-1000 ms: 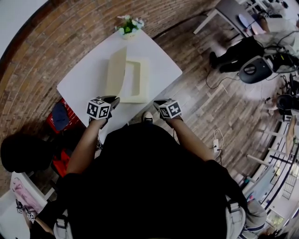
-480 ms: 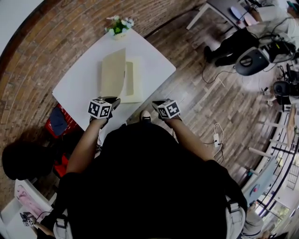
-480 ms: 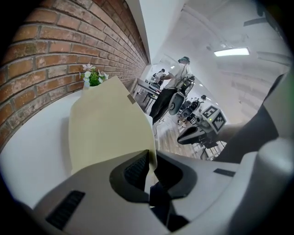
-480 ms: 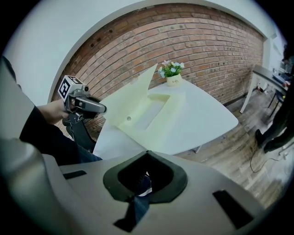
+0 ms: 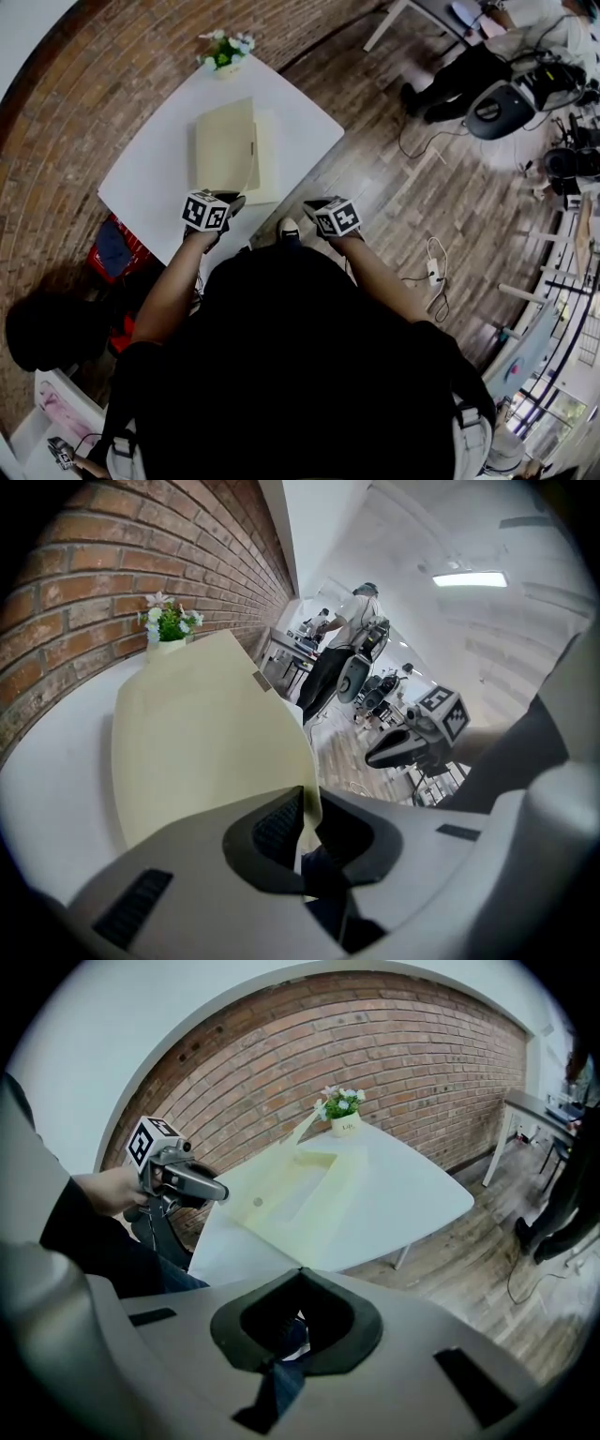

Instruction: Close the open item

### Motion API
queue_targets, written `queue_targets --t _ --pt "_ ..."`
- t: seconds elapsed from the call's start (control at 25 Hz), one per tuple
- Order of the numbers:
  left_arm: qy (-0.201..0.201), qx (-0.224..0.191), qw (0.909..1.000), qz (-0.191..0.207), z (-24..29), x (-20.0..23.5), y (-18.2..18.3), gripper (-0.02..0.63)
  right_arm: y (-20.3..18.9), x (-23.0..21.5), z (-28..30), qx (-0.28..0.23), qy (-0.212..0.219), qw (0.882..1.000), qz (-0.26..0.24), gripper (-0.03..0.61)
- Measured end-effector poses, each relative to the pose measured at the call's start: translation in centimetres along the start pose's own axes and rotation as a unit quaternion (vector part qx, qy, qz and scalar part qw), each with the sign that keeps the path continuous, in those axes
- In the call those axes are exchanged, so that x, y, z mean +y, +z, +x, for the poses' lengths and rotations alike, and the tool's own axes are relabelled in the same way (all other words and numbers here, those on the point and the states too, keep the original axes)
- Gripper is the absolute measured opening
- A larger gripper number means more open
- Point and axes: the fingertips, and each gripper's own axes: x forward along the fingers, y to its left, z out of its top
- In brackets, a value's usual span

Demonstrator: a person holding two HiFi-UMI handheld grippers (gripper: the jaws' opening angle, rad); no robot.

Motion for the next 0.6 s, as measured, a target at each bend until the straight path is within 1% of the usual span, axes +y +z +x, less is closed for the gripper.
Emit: queue_targets --t 0.4,0.6 --pt "-0.016 0.037 0.9992 0.006 3.2 -0.2 -0.4 0.038 -1.1 -1.0 -0.7 -0.001 -0.008 1.0 0.014 0.021" --pt "-0.022 0.054 0.9983 0.009 4.7 -0.1 -0.5 0.04 -1.9 -1.4 -1.0 0.005 -0.013 0.999 0.029 0.021"
